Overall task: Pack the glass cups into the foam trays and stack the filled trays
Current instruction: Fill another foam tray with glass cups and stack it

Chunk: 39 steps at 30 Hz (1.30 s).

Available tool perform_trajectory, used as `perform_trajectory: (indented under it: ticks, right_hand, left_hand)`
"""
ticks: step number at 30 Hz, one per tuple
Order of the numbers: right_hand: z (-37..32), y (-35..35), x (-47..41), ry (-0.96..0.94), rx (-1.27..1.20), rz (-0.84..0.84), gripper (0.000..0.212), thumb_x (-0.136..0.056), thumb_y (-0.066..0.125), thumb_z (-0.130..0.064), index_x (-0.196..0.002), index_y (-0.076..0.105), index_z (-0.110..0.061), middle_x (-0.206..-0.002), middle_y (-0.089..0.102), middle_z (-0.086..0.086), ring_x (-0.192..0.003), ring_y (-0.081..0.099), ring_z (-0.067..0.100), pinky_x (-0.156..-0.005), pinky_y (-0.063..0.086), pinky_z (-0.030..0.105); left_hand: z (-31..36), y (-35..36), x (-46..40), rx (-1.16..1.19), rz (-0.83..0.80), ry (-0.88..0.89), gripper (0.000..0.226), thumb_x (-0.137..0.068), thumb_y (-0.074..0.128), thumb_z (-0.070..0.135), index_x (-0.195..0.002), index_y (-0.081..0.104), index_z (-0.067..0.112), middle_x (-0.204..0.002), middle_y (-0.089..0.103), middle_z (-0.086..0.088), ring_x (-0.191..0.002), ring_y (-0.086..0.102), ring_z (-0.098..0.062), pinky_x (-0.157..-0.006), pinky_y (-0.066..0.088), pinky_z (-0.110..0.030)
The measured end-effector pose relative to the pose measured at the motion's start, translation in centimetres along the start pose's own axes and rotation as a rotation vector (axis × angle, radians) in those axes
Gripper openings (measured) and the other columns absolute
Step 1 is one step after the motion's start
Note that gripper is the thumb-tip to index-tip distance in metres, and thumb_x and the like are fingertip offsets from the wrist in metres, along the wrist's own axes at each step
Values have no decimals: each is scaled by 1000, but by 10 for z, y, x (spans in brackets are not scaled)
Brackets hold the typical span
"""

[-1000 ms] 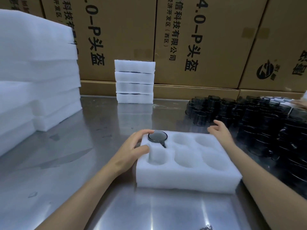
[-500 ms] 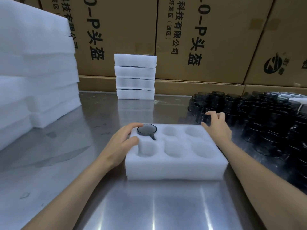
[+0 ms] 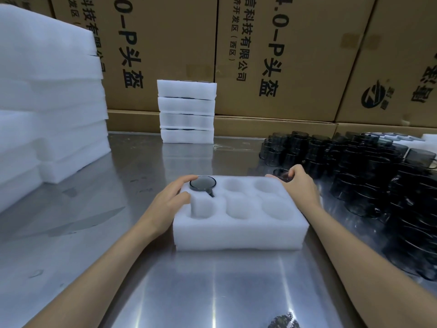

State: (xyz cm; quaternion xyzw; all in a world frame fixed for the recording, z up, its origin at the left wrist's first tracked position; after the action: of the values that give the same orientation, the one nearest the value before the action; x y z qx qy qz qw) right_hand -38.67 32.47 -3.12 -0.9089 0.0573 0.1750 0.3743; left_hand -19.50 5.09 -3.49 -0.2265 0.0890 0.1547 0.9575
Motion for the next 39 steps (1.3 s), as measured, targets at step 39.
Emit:
perform_trajectory:
  ticks: [39]
  right_hand:
    - [-153, -8, 74, -396, -677, -457, 28, -90, 60, -30, -117, 58, -23, -106, 63, -12, -96, 59, -8, -81, 48, 13]
  left_hand:
    - [92, 37, -35, 259, -305, 130, 45, -85, 65, 18, -127, 50, 10, -115, 68, -4, -107, 65, -15, -84, 53, -21]
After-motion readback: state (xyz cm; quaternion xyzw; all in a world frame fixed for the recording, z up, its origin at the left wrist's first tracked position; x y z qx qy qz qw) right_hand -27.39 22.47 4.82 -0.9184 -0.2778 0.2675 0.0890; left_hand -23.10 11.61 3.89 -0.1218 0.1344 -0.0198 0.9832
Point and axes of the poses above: each hand's wrist, its own x-axis away from the middle knuckle, its own y-axis out of the palm, z = x × y, the point moved 10 cm from there along -x, towards the middle knuckle
